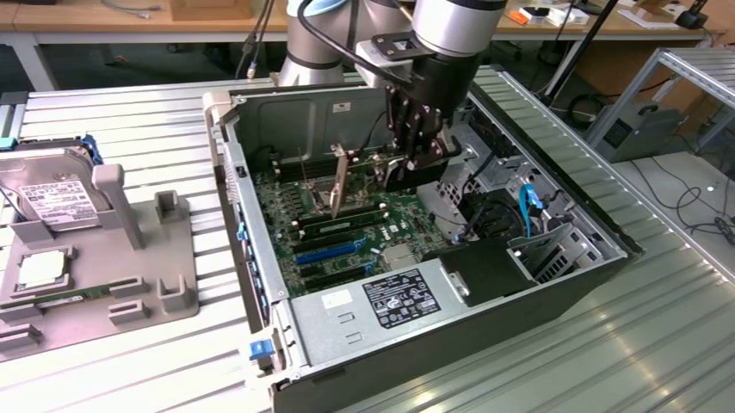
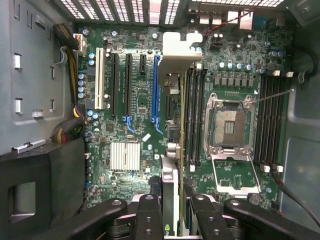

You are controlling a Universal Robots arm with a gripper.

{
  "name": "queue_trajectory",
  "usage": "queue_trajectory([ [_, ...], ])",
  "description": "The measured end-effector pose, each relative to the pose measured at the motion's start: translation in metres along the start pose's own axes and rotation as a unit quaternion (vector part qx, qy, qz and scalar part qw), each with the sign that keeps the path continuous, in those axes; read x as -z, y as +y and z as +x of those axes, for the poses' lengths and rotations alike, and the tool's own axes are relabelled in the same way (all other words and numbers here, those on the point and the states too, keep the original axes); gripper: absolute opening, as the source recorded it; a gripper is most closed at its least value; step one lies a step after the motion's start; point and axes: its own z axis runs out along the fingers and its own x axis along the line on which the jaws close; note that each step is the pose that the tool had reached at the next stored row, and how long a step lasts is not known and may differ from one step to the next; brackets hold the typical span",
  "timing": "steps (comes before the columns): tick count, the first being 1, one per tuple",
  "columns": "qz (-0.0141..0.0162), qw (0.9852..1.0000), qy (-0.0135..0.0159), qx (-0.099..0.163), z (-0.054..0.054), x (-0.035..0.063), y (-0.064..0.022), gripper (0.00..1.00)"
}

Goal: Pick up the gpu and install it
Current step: 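Insert the gpu into the slot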

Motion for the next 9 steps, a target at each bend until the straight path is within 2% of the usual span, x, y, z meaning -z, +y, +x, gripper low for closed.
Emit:
queue_trajectory([
  [9,0.0000,1.0000,0.0000,0.000,0.0019,-0.0024,0.0009,0.27],
])
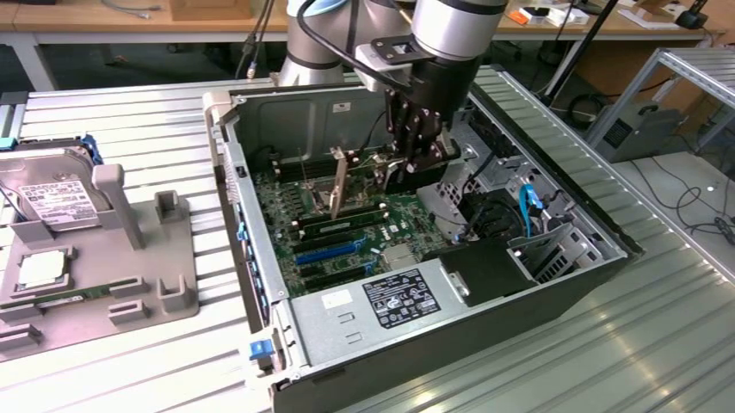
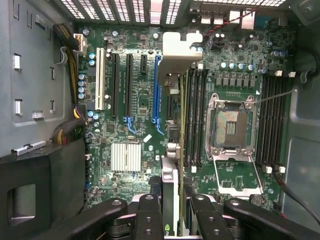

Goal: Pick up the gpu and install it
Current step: 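Insert the gpu into the slot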

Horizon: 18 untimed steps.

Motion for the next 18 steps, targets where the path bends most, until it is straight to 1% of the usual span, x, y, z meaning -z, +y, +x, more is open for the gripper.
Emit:
queue_trajectory([
  [18,0.0000,1.0000,0.0000,0.000,0.0054,-0.0050,0.0011,0.27],
])
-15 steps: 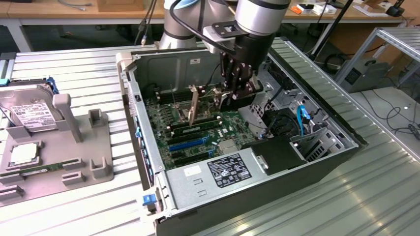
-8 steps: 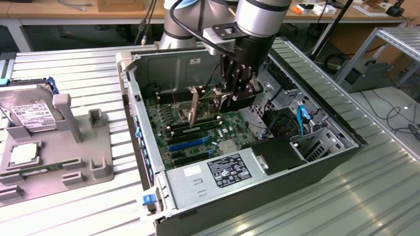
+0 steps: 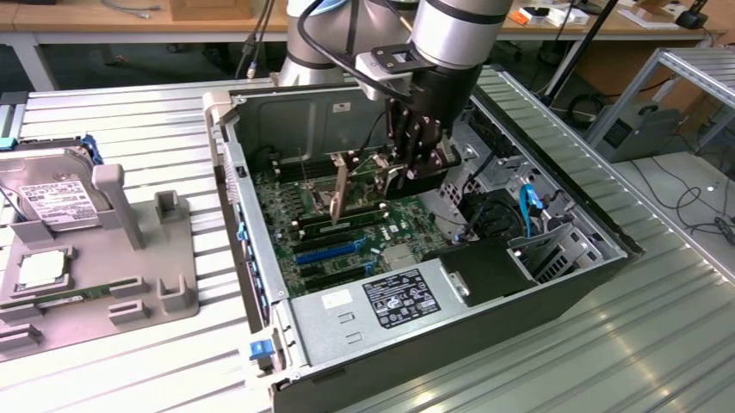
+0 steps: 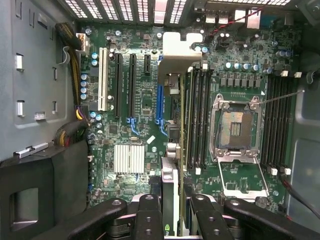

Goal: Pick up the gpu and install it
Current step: 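Insert the gpu into the slot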

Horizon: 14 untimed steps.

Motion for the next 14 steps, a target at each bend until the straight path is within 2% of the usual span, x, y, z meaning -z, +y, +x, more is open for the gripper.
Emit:
queue_trajectory([
  [14,0.0000,1.0000,0.0000,0.000,0.0037,-0.0035,0.0003,0.27],
])
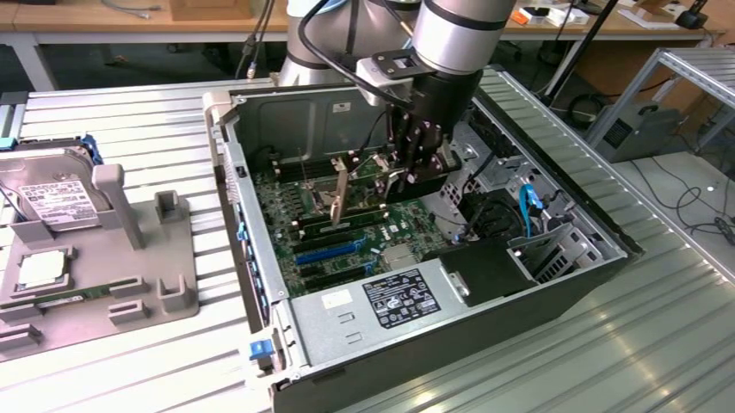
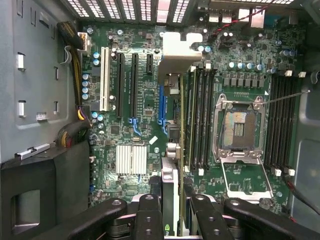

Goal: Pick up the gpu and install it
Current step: 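Insert the gpu into the slot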

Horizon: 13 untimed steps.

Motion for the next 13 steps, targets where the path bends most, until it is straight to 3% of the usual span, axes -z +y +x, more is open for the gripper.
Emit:
queue_trajectory([
  [13,0.0000,1.0000,0.0001,0.000,0.0053,-0.0044,0.0008,0.27],
])
